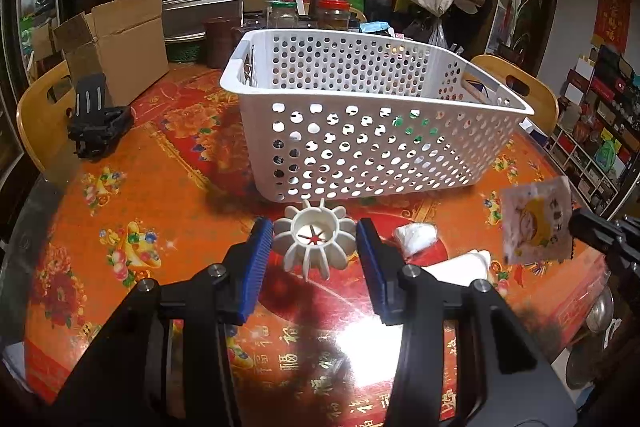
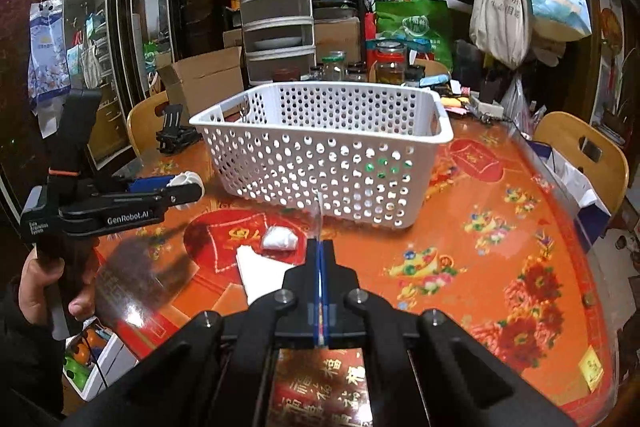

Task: Organize soft objects
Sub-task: 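Carry the ribbed ball and card packet over the basket with both tools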

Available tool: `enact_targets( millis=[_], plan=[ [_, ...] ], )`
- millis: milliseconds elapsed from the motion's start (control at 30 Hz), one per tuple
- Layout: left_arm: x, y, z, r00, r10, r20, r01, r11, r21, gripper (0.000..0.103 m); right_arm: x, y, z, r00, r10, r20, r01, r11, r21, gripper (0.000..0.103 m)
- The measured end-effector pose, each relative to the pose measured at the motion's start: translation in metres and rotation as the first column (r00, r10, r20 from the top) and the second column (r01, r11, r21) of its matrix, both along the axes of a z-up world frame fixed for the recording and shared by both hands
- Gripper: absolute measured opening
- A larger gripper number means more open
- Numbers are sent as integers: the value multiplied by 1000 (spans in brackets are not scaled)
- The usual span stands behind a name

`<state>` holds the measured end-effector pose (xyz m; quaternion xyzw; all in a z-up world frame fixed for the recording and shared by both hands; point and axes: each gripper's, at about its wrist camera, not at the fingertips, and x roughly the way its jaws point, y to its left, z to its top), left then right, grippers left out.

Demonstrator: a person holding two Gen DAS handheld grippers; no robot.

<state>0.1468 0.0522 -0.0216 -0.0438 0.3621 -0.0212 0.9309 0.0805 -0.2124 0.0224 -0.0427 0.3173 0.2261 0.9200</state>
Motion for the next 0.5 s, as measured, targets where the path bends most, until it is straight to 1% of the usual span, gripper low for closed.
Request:
enact_targets(
  millis=[133,267,500],
  plan=[
    [-1,-1,5,1000,-4,7,4,1000,-5,41,1,-2,7,1000,2,12,-2,1000,7,0],
    [-2,-5,16,1000,-14,24,14,1000,-4,41,2,-2,20,999,5,43,-6,1000,8,0],
    [5,-13,47,997,-41,59,41,999,-4,41,14,1,50,995,13,98,-14,1000,3,0]
  ],
)
